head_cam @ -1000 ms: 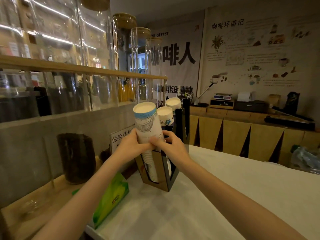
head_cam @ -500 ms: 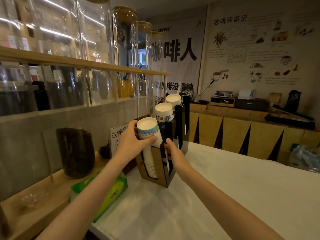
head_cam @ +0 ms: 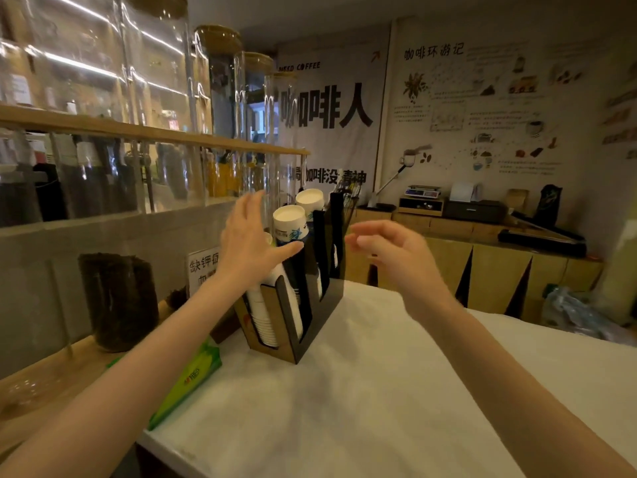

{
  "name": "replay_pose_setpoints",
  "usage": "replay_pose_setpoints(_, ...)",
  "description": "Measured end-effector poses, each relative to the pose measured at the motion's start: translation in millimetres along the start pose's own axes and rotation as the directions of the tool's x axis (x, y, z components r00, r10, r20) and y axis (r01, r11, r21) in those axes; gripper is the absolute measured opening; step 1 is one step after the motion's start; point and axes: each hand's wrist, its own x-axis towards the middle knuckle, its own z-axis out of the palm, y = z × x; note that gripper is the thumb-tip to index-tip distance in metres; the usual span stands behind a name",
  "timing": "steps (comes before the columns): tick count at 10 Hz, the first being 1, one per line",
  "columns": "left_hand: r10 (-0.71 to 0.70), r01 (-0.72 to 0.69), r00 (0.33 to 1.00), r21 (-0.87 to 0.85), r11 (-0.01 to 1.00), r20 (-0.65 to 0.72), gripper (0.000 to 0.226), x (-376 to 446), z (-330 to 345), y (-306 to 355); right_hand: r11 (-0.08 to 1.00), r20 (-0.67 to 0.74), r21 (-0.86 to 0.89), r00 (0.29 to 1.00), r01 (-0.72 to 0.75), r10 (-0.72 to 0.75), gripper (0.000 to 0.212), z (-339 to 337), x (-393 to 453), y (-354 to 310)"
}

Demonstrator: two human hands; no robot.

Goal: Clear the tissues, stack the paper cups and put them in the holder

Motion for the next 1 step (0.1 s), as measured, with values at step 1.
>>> replay_pose_setpoints(1, 0.111, -0.113, 0.989, -0.020, 0.993, -0.097, 0.087, 13.5, 4.3, 35.0, 0.954, -0.110, 0.128, 0.960, 0.269, -0.256, 0.019, -44.1, -37.0, -63.4)
